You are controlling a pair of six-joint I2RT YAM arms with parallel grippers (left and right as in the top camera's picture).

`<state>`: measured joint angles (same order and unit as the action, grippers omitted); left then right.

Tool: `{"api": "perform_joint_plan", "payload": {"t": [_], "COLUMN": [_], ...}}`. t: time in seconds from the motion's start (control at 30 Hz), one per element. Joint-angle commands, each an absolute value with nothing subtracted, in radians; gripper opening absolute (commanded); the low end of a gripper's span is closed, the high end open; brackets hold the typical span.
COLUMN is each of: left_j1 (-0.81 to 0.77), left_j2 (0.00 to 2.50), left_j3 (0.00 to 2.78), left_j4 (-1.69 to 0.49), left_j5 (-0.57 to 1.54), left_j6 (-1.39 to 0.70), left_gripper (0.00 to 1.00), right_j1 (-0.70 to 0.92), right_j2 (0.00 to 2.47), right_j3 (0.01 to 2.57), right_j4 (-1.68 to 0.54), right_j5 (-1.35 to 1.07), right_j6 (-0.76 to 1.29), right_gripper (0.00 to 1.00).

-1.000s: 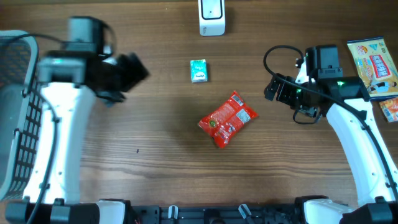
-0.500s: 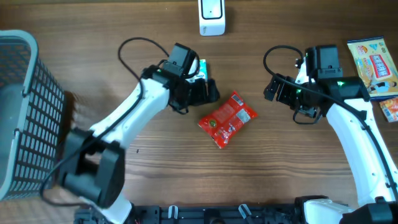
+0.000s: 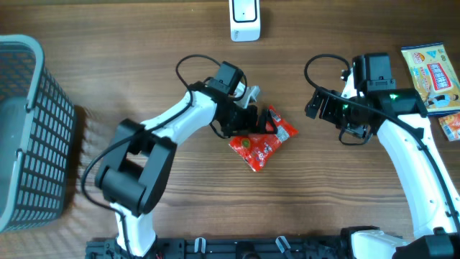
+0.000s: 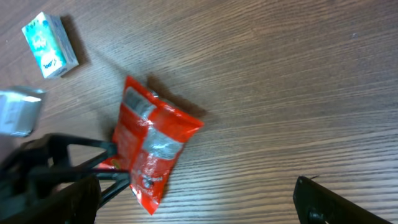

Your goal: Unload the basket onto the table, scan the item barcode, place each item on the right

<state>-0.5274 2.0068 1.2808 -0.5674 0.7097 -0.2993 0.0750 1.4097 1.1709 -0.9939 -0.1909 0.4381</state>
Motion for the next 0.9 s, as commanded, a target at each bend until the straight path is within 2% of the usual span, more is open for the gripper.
{"api": "perform_joint_plan", "payload": {"t": [0.0, 0.2, 0.3, 0.43, 0.63, 0.73, 0.77, 0.8, 0.83, 0.87], "left_j1": [-0.521, -0.521, -0.521, -0.493, -0.392, -0.365, -0.365, -0.368, -0.369, -0.369], "left_j2": [2.096, 2.119, 2.119, 2.079, 1.963, 1.971, 1.973, 1.975, 1.975, 1.975], "left_j3": [1.279, 1.279, 1.279, 1.331, 1.349, 1.329, 1.314, 1.296, 1.277, 1.254], "left_j4": [-0.568, -0.603, -0.627, -0.749, -0.85, -0.865, -0.863, -0.857, -0.848, -0.836], "left_j5": [0.733, 0.733, 0.751, 0.789, 0.512, 0.496, 0.484, 0.47, 0.469, 0.466], "left_j6": [-0.301, -0.303, -0.368, -0.316, -0.3, -0.321, -0.323, -0.323, -0.326, -0.347], "left_gripper": [1.0, 1.0, 1.0, 1.0, 1.0, 1.0, 1.0, 1.0, 1.0, 1.0], "right_j1": [0.073, 0.073, 0.073, 0.073, 0.073, 0.073, 0.074, 0.073, 0.074, 0.074], "right_j2": [1.403, 1.403, 1.403, 1.403, 1.403, 1.404, 1.405, 1.408, 1.412, 1.418], "right_j3": [1.17, 1.17, 1.17, 1.17, 1.17, 1.169, 1.169, 1.169, 1.169, 1.169], "right_j4": [-1.003, -1.008, -1.008, -1.007, -1.003, -1.002, -0.999, -0.996, -0.994, -0.987], "right_j5": [-0.2, -0.201, -0.201, -0.2, -0.2, -0.201, -0.201, -0.203, -0.214, -0.245], "right_j6": [0.392, 0.392, 0.392, 0.392, 0.392, 0.393, 0.393, 0.396, 0.396, 0.396], "right_gripper": [1.0, 1.0, 1.0, 1.0, 1.0, 1.0, 0.93, 0.8, 0.65, 0.44]}}
